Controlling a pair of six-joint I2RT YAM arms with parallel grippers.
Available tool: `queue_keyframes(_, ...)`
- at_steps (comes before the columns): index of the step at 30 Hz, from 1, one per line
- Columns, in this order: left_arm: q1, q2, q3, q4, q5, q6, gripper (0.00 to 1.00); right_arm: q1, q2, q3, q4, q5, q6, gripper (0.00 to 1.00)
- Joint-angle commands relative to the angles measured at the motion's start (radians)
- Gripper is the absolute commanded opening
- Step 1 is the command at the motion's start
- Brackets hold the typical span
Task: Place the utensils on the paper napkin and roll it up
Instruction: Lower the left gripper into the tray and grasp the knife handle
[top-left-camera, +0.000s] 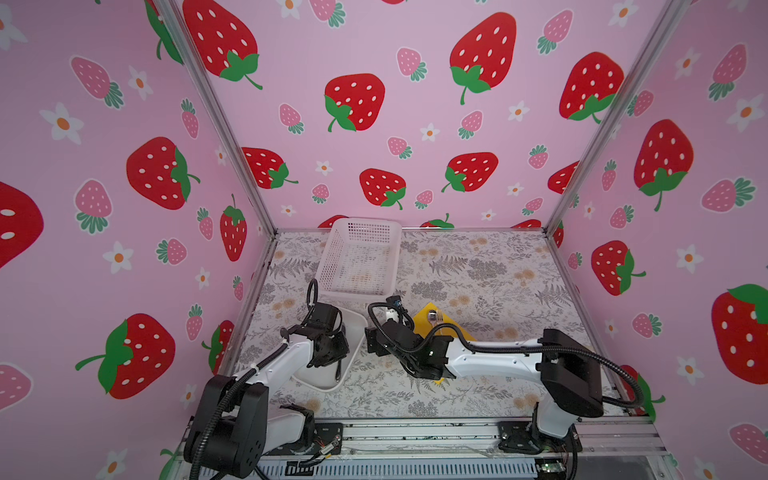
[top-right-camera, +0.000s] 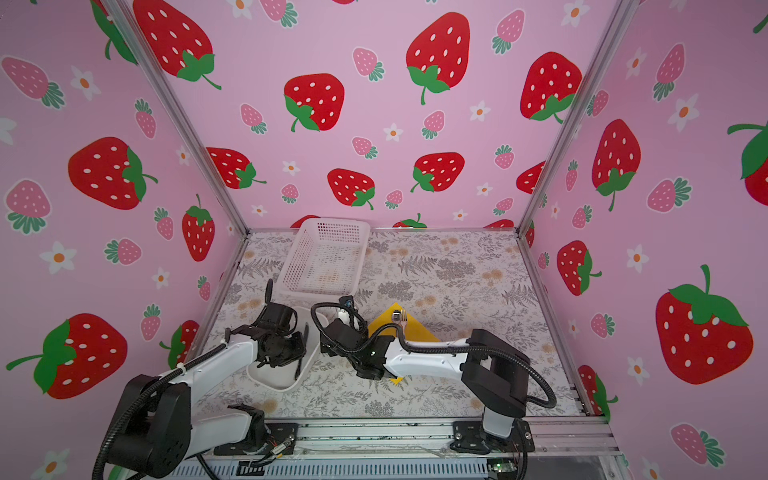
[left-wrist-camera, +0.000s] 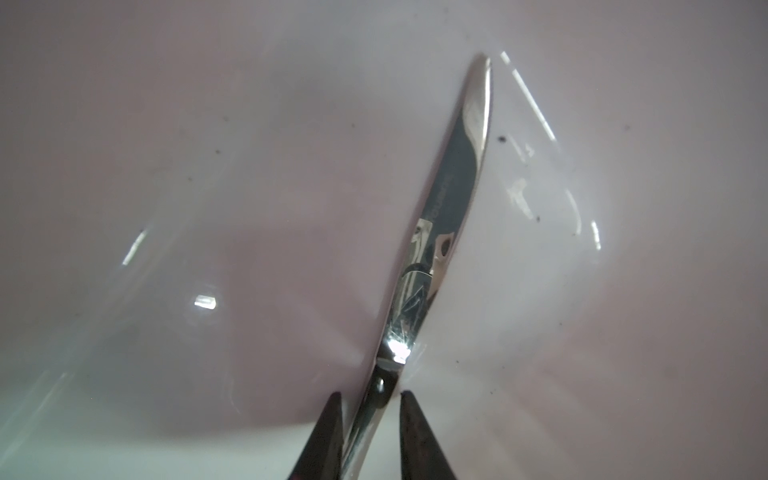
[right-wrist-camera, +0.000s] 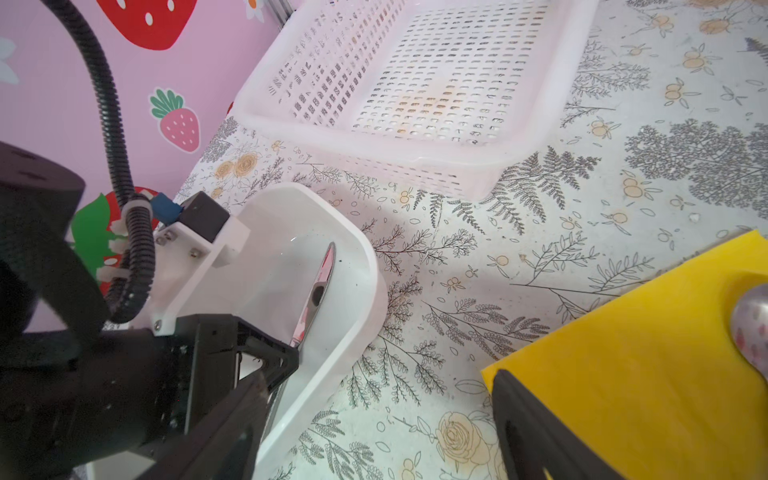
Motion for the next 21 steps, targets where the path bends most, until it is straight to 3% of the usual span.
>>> queue_keyframes(1,-0.003,0.039,-0.001,-0.046,-0.019,0.005,0.27,-0.005,-0.011,0.022,-0.018,-0.012,0.047,0.86)
queue_keyframes(8,-0.005,0.014,-0.012,-0.045,-0.019,-0.007,0.29,-0.041,-0.021,0.014,-0.068,-0.143,0.032,0.88)
queue_keyframes(13,-0.012,0.001,-0.004,-0.084,-0.044,-0.022,0.31,-0.053,-0.041,-0.022,-0.141,-0.15,0.066,0.89)
queue_keyframes(21,-0.014,0.027,0.009,-0.095,-0.068,-0.023,0.29,-0.054,-0.064,-0.035,-0.143,-0.21,0.008,0.9)
